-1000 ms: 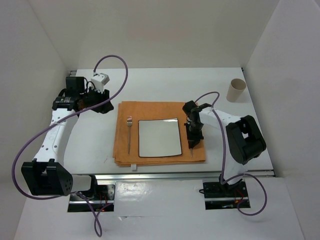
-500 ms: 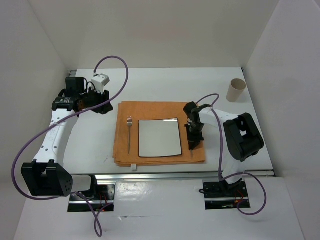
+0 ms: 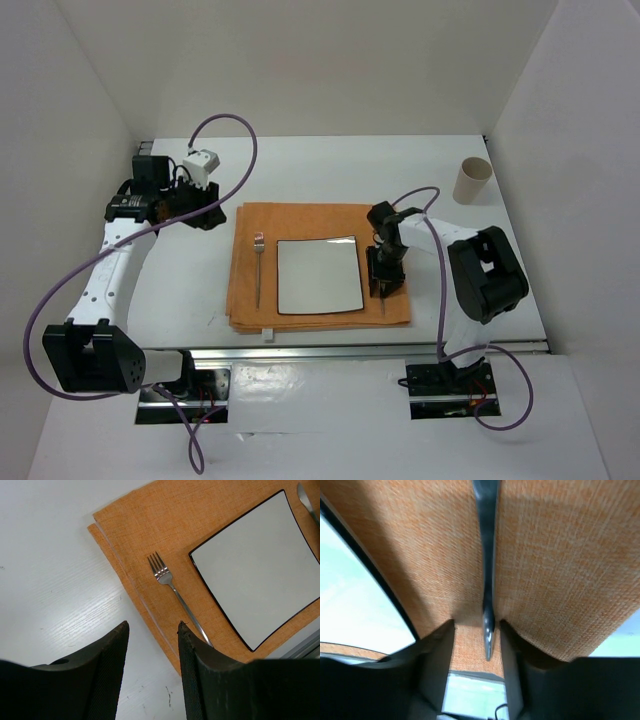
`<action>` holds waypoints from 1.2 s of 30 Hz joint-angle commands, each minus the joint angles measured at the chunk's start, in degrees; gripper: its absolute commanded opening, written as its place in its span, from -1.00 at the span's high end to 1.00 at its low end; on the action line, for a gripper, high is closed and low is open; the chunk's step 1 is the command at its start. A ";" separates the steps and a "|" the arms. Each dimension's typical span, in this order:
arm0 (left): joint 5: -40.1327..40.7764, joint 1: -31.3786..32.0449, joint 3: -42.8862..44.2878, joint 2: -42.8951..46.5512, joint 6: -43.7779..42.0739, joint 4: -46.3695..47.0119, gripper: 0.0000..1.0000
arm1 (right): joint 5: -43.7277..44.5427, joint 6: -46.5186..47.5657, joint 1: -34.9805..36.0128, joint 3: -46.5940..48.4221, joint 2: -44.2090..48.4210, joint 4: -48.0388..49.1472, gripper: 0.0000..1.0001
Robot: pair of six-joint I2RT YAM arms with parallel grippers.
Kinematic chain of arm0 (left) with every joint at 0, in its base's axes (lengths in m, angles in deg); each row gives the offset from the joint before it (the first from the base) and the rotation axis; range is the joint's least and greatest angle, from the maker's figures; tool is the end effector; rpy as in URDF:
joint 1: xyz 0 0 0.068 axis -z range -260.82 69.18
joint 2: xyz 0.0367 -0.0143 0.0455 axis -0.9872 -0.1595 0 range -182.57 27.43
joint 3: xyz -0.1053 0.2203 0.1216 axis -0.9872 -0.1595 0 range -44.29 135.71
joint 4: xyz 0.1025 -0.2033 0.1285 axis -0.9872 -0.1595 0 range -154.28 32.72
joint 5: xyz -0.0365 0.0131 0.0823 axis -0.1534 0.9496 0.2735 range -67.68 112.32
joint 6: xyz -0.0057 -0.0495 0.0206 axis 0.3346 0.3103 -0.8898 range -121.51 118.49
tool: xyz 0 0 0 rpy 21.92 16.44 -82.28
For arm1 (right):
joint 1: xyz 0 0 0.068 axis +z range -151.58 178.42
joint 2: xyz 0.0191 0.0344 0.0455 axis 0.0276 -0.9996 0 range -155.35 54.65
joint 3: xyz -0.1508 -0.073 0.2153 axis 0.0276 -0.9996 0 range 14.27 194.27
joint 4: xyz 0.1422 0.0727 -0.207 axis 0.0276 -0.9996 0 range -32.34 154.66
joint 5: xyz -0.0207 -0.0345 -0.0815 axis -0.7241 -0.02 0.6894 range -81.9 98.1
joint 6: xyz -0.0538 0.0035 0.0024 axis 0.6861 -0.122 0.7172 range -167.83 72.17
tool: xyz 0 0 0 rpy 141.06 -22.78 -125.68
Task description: Set the dinner table for one person
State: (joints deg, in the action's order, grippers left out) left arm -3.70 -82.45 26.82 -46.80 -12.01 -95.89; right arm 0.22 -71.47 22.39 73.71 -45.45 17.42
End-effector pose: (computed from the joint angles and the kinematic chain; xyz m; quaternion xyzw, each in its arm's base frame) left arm 0.2756 -0.0078 0.3436 0.1605 0.8794 -0.1623 0.4178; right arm 0.2679 0.1243 0.1501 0.0042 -0.9975 -0.0703 0.0110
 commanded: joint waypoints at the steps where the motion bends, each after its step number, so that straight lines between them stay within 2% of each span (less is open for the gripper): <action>1: -1.75 -0.13 -0.01 1.11 -0.22 0.99 -0.02 | 3.57 -0.35 -0.50 1.20 1.83 7.61 -0.02; 5: -1.75 -0.13 -0.01 1.11 -0.75 0.47 -0.02 | 10.05 -1.76 -0.50 4.36 5.77 2.70 -0.02; 7: -1.75 -0.13 -0.01 1.11 -0.75 0.47 -0.02 | 13.31 -2.72 -1.81 9.01 7.71 -1.70 -0.20; 8: -1.75 -0.13 -0.01 1.11 -0.75 0.47 -0.02 | 16.72 -4.30 -2.69 10.85 8.94 -2.76 -0.44; 9: -2.27 -0.13 -0.01 0.50 -0.23 0.47 -0.02 | 18.06 -4.83 -5.13 12.70 11.82 -2.77 -0.54; 11: -2.89 -0.13 1.30 -0.29 0.31 0.47 -0.02 | 18.69 -4.84 -8.92 18.06 14.21 -0.85 -0.65; 13: -2.90 -0.13 3.67 -1.17 1.71 0.47 -0.02 | 18.17 -2.65 -15.59 24.71 14.06 1.54 -0.73; 16: -2.90 -0.13 5.79 -2.49 2.33 0.47 -0.02 | 17.47 -1.85 -24.47 34.82 7.40 1.02 -0.73; 19: -2.90 -0.13 6.58 -2.49 2.33 -0.14 -0.02 | 16.32 -3.25 -31.15 39.33 3.08 4.24 -0.73; 22: -1.76 -0.13 6.58 -3.01 1.10 -1.55 -0.02 | 18.69 -4.65 -34.14 42.76 -1.65 5.76 -0.73; 29: 0.27 -0.13 6.58 -4.34 -0.04 -3.57 0.00 | 23.96 -4.66 -35.48 57.88 -17.13 2.24 -0.70; 36: -0.87 -0.13 6.58 -6.09 -0.04 -3.58 0.03 | 27.04 -3.00 -37.24 56.68 -18.13 5.57 -0.65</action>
State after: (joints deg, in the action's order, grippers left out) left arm -3.72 -82.45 31.76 -52.09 -10.63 -99.27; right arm 23.67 -75.25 -13.79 128.07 -65.93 21.26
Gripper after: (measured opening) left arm 0.489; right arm 0.831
